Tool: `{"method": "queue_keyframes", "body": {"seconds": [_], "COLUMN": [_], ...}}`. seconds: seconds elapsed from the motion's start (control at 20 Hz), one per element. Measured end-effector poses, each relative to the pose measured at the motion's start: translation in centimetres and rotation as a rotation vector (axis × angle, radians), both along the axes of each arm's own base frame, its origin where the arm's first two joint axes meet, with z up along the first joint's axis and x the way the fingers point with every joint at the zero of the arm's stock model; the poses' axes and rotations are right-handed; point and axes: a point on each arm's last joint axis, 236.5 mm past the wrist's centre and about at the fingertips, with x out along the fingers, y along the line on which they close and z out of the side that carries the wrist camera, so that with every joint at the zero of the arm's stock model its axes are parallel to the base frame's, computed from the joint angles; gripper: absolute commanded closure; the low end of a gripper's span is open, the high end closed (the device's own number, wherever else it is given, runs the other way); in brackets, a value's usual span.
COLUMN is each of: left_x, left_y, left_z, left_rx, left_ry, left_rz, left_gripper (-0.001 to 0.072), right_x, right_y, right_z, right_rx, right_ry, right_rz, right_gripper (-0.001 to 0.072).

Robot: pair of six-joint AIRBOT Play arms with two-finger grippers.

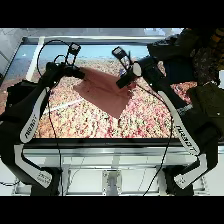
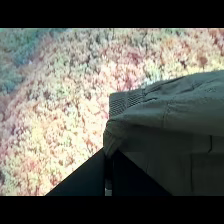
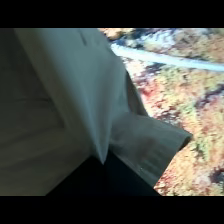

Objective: Fold the clothes and pants, and hang the long-sleeved shirts on hangers.

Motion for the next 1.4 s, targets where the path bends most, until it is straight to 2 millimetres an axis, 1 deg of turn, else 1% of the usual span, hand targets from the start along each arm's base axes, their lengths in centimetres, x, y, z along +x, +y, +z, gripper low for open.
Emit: {"method": "queue_keyframes", "body": {"seconds": [0.1,0.25,0.4,0.45,0.55,0.6,0.65,0.75,0.85,0.9,0.95,1.0,1.05,1.15,1.2,1.3,1.4], "left_x": [-1.8,-4.5,-7.2,-8.0,-9.1,-9.5,-9.8,-10.3,-10.6,-10.7,-10.7,-10.7,-10.6,-10.1,-9.7,-9.0,-8.7], "left_y": [1.0,2.5,4.7,5.4,6.7,7.3,7.7,8.0,8.3,8.3,8.4,8.5,8.8,9.4,10.0,11.6,13.5], "left_z": [-1.6,-3.4,-4.7,-5.0,-5.4,-5.5,-5.6,-5.7,-5.6,-5.5,-5.3,-5.1,-4.7,-3.6,-2.7,-0.6,1.9], "left_rx": [0.035,0.053,0.076,0.081,0.091,0.095,0.097,0.093,0.093,0.093,0.089,0.088,0.085,0.069,0.056,0.029,-0.004], "left_ry": [0.101,0.243,0.373,0.41,0.46,0.478,0.493,0.513,0.521,0.525,0.522,0.517,0.508,0.474,0.446,0.38,0.318], "left_rz": [-0.055,-0.11,-0.15,-0.161,-0.174,-0.173,-0.176,-0.182,-0.183,-0.183,-0.182,-0.178,-0.165,-0.122,-0.086,-0.004,0.083], "left_gripper": [0.0684,0.0683,0.0683,0.066,0.0423,0.0425,0.0441,0.0441,0.0441,0.0442,0.0452,0.0495,0.0497,0.0497,0.0497,0.0497,0.0496], "right_x": [-2.3,-5.2,-8.5,-9.4,-11.2,-12.1,-12.6,-13.3,-13.7,-13.9,-13.8,-13.6,-12.9,-11.2,-9.8,-7.4,-5.9], "right_y": [1.5,2.2,2.5,2.8,3.2,3.3,3.5,3.9,4.0,4.1,4.3,4.5,4.6,4.2,3.6,1.6,-1.3], "right_z": [-1.1,-3.6,-6.3,-7.0,-8.1,-8.5,-8.7,-8.9,-8.7,-8.4,-7.9,-7.2,-6.4,-4.6,-3.4,-1.4,0.1], "right_rx": [0.005,-0.008,-0.013,-0.009,-0.012,-0.017,-0.016,-0.013,-0.013,-0.013,-0.007,-0.004,0.002,0.016,0.027,0.05,0.071], "right_ry": [0.072,0.182,0.311,0.341,0.399,0.425,0.438,0.458,0.473,0.476,0.473,0.465,0.441,0.396,0.363,0.32,0.317], "right_rz": [0.048,0.084,0.103,0.109,0.123,0.131,0.137,0.147,0.154,0.159,0.163,0.166,0.166,0.126,0.086,-0.004,-0.094], "right_gripper": [0.0718,0.0718,0.0717,0.0715,0.071,0.0674,0.0564,0.0256,0.0245,0.0248,0.027,0.0273,0.0273,0.0272,0.0272,0.0271,0.0271]}}
